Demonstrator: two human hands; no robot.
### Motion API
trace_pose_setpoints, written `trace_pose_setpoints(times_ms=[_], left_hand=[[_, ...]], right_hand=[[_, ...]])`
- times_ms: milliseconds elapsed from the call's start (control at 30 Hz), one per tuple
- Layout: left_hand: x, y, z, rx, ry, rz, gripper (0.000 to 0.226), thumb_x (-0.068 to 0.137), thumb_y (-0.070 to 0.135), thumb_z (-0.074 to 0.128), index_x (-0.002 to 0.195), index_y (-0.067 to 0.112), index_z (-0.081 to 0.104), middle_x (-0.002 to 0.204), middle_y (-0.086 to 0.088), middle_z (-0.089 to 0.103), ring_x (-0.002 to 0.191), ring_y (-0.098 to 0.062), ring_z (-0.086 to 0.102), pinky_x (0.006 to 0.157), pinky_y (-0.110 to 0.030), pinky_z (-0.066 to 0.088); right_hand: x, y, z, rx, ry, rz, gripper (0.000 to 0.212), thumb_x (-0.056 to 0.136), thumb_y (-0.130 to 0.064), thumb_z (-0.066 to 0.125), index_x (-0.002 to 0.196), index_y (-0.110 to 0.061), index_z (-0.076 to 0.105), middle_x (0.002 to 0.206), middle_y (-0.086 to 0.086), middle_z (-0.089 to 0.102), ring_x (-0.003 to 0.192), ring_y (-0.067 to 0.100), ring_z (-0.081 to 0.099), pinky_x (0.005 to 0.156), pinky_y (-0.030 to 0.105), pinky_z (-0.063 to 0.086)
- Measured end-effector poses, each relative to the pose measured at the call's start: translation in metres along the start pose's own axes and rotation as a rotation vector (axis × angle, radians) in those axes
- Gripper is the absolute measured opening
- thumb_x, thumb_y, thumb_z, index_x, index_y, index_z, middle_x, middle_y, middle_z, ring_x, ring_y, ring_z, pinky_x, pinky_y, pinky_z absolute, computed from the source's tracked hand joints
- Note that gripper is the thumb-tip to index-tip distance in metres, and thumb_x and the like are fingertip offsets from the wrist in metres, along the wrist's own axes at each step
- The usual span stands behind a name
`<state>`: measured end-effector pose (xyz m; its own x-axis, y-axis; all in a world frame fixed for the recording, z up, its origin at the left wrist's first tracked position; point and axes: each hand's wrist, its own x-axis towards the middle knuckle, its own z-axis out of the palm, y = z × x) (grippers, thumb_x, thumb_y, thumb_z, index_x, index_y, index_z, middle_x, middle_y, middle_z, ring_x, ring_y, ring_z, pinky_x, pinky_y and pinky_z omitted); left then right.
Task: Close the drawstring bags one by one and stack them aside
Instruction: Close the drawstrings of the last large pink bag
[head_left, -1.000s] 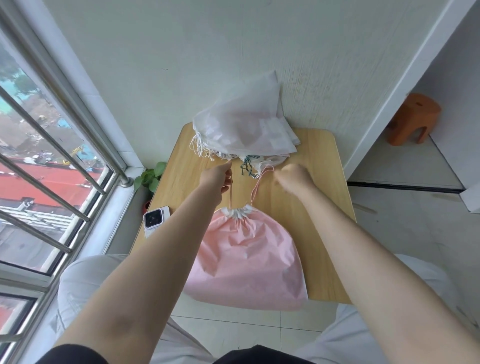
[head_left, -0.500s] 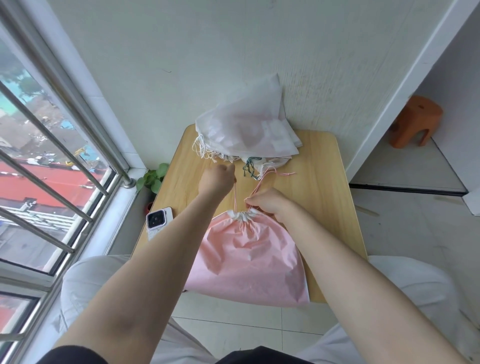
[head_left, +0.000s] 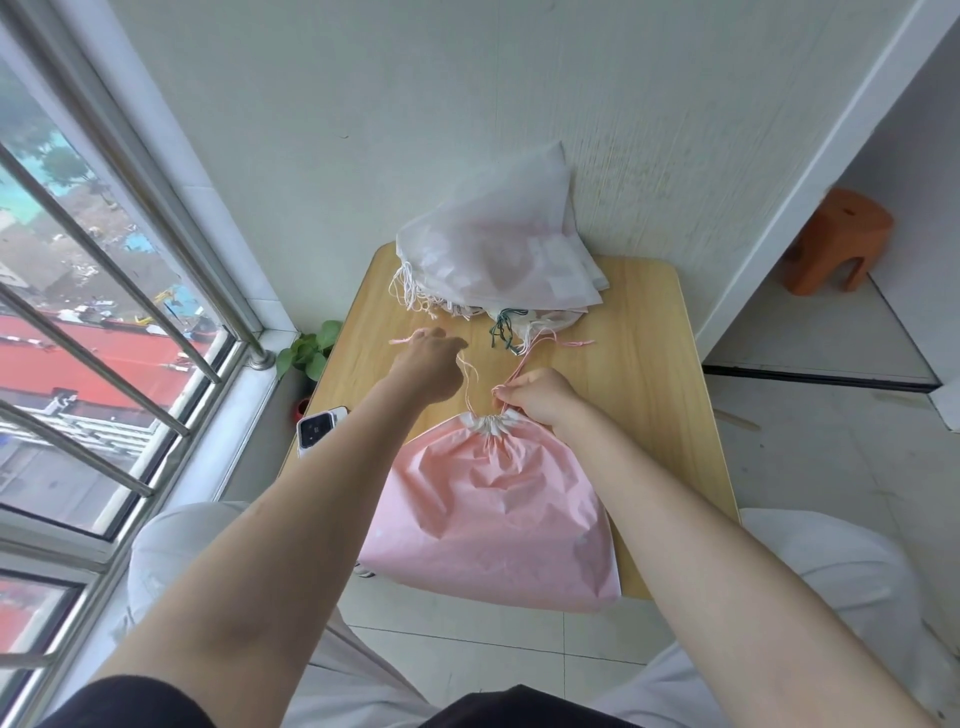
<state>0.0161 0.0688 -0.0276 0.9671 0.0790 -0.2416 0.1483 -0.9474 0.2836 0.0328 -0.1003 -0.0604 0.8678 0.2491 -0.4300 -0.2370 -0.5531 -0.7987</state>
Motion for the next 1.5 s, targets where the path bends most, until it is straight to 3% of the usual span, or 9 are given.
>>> trace_pose_setpoints(times_ms=[100,167,300,600,800,900,1000,1333,1500], left_hand=[[-0.005,0.002,0.003,0.005,0.125,-0.057,0.025,0.096,0.020,0.048,0.111,0.011,0.065,0.121,-0.010,0.049,0.098,-0.028,0.058,0.065,-0.036,0.051],[-0.007,0.004,0.004,0.095,0.055,-0.118,0.039,0.098,0.038,0.045,0.087,0.007,0.066,0.103,-0.007,0.058,0.073,-0.022,0.058,0.052,-0.029,0.042],[-0.012,0.006,0.015,-0.043,-0.242,-0.174,0.054,0.092,0.057,0.052,0.073,0.007,0.056,0.069,-0.002,0.052,0.060,-0.016,0.047,0.055,-0.028,0.035],[-0.026,0.005,0.030,-1.433,-0.074,-0.250,0.023,0.094,0.020,0.064,0.098,-0.001,0.072,0.084,-0.010,0.074,0.073,-0.023,0.071,0.068,-0.028,0.059],[-0.024,0.014,0.029,-0.902,-0.100,-0.188,0.025,0.097,0.022,0.057,0.085,0.010,0.075,0.060,-0.003,0.051,0.044,-0.014,0.042,0.045,-0.020,0.037],[-0.023,0.023,0.026,-1.023,-0.284,-0.125,0.025,0.093,0.019,0.056,0.098,0.005,0.076,0.058,0.002,0.040,0.052,-0.013,0.031,0.052,-0.024,0.028],[-0.024,0.028,0.022,-1.041,-0.408,-0.029,0.032,0.096,0.022,0.053,0.104,-0.002,0.072,0.052,0.011,0.041,0.052,-0.010,0.030,0.053,-0.021,0.027],[-0.010,0.002,0.033,-1.105,-0.189,-0.164,0.023,0.097,0.015,0.057,0.091,0.003,0.076,0.067,-0.004,0.065,0.057,-0.017,0.048,0.057,-0.026,0.040],[-0.013,0.006,0.036,-1.130,-0.110,-0.193,0.016,0.094,0.013,0.062,0.093,0.004,0.075,0.074,-0.005,0.069,0.066,-0.016,0.059,0.062,-0.022,0.048]], right_hand=[[0.002,0.002,0.000,0.025,0.006,0.006,0.023,0.089,-0.019,0.068,0.067,-0.017,0.071,0.085,0.006,0.068,0.073,0.013,0.056,0.078,0.025,0.047],[0.002,0.003,0.000,0.057,0.026,0.011,0.017,0.089,-0.020,0.070,0.073,-0.015,0.073,0.096,0.007,0.071,0.088,0.017,0.062,0.090,0.029,0.049],[0.001,0.001,0.000,0.064,0.043,-0.012,0.015,0.090,-0.021,0.068,0.088,-0.009,0.077,0.105,0.004,0.071,0.100,0.016,0.063,0.097,0.030,0.047],[-0.002,0.002,-0.001,0.028,0.038,-0.017,0.017,0.091,-0.024,0.065,0.083,-0.013,0.076,0.097,0.000,0.072,0.090,0.014,0.062,0.085,0.026,0.047],[-0.006,-0.015,-0.007,0.227,0.134,-0.162,0.018,0.094,-0.017,0.057,0.082,-0.013,0.069,0.082,0.001,0.066,0.067,0.010,0.058,0.058,0.014,0.046],[-0.006,-0.026,-0.012,0.276,0.091,-0.262,0.018,0.092,-0.015,0.060,0.078,-0.018,0.071,0.087,0.004,0.070,0.078,0.012,0.062,0.076,0.023,0.051],[-0.009,-0.030,-0.014,0.272,0.006,-0.248,0.016,0.092,-0.018,0.062,0.080,-0.017,0.072,0.081,0.005,0.071,0.070,0.015,0.062,0.065,0.031,0.053],[-0.009,-0.022,-0.041,-0.260,-0.047,-0.042,0.029,0.090,-0.026,0.052,0.082,-0.006,0.073,0.059,0.005,0.062,0.040,0.015,0.035,0.040,0.018,0.027],[-0.029,-0.037,-0.046,-0.365,-0.577,-0.067,0.016,0.092,-0.026,0.064,0.089,-0.014,0.074,0.065,0.000,0.063,0.048,0.011,0.047,0.045,0.022,0.037]])
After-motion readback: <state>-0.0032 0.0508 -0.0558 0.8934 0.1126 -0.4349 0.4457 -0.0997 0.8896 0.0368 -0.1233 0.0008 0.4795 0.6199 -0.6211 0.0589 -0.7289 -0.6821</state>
